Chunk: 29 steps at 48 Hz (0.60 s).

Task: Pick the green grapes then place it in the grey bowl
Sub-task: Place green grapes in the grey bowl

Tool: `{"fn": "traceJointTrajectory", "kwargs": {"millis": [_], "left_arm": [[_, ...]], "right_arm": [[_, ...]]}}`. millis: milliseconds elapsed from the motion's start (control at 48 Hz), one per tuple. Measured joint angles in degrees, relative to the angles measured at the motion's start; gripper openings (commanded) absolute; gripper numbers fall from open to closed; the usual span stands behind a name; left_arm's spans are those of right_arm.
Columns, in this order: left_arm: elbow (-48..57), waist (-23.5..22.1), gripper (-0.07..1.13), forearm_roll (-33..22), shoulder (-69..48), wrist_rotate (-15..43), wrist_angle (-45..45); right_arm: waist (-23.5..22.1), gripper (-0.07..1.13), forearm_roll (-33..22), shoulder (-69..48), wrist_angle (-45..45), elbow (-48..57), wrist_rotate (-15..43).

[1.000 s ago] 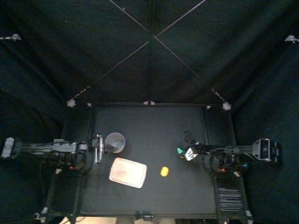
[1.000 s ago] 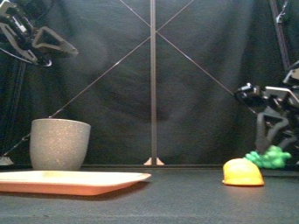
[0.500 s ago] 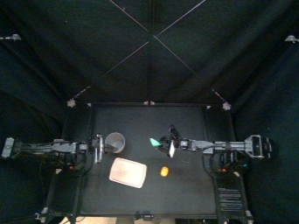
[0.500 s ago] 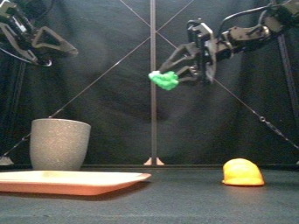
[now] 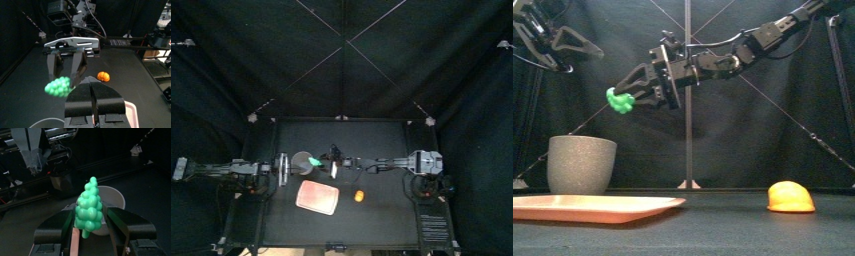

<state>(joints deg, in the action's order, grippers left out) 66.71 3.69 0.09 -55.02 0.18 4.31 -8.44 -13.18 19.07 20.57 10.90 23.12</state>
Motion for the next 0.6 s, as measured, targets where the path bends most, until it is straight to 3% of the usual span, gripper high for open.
{"fn": "traceJointTrajectory", "kwargs": {"millis": [604], "left_arm": [[0.0, 0.0, 0.13, 0.2, 0.0, 0.1, 0.1]], "right_arm": [[-0.6, 0.75, 0.1, 7.6, -6.4, -10.8, -0.2]]}}
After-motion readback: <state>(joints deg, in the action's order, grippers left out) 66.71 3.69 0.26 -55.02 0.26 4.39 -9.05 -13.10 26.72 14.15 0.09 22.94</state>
